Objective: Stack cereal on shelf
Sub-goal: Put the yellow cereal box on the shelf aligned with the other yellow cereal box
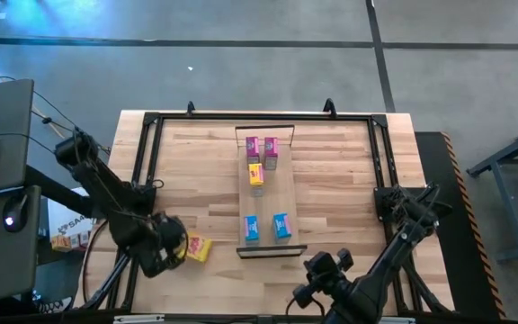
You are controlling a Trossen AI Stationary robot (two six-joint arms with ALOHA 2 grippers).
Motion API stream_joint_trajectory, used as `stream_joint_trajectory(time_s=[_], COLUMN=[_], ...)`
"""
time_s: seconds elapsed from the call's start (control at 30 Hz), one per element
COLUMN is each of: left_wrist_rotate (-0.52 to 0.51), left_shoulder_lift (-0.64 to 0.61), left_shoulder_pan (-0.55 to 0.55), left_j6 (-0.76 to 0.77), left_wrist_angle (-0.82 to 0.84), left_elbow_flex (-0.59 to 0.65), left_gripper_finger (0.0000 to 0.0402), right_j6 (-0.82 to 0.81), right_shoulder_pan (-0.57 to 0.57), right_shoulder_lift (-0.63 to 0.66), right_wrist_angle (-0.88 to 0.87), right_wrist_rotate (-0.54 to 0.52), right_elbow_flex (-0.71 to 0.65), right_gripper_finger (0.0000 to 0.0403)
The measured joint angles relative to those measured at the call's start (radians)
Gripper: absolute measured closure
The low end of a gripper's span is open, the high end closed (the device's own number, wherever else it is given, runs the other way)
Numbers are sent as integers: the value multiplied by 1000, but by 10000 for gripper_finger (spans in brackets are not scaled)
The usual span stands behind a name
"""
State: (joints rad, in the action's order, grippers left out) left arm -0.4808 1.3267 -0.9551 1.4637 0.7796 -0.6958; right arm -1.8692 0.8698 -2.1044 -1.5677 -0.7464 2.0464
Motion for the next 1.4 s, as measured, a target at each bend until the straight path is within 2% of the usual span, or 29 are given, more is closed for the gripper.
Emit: stream_joint_trajectory(time_s=[0.07, 0.27, 0.57, 0.63, 0.7, 0.8, 0.83, 0.9, 0.97, 1.07, 1.17, 1.27, 1.4], left_wrist_rotate=[-34, -24, -34, 36, 196, 450, 499, 512, 476, 480, 513, 514, 439], left_shoulder_lift=[-32, -84, -308, -389, -464, -545, -564, -589, -594, -571, -524, -469, -373], left_shoulder_pan=[32, 144, 287, 302, 302, 288, 281, 267, 260, 260, 258, 256, 269], left_j6=[17, -51, -338, -399, -471, -503, -505, -504, -498, -497, -522, -557, -584], left_wrist_angle=[23, -101, -58, -81, -97, -81, -84, -84, -92, -108, -192, -283, -315], left_elbow_flex=[28, 115, 115, 115, 114, 114, 114, 114, 114, 139, 174, 201, 210], left_gripper_finger=[402, 402, 402, 401, 402, 401, 402, 402, 401, 402, 402, 401, 402], right_j6=[-16, 10, 312, 381, 472, 642, 692, 770, 743, 637, 491, 330, 239], right_shoulder_pan=[-10, -63, -191, -228, -257, -288, -297, -319, -350, -390, -395, -376, -363], right_shoulder_lift=[0, 31, 197, 228, 256, 287, 296, 330, 391, 527, 710, 886, 1025], right_wrist_angle=[-1, 11, -3, 0, 5, -2, -4, 3, 2, 23, 205, 443, 663], right_wrist_rotate=[-1, 43, 28, 39, 105, 257, 302, 369, 439, 590, 698, 661, 514], right_elbow_flex=[0, 0, 0, 0, 0, 0, 0, -22, -102, -341, -603, -820, -1007], right_gripper_finger=[403, 403, 403, 403, 403, 403, 403, 403, 403, 403, 403, 403, 403])
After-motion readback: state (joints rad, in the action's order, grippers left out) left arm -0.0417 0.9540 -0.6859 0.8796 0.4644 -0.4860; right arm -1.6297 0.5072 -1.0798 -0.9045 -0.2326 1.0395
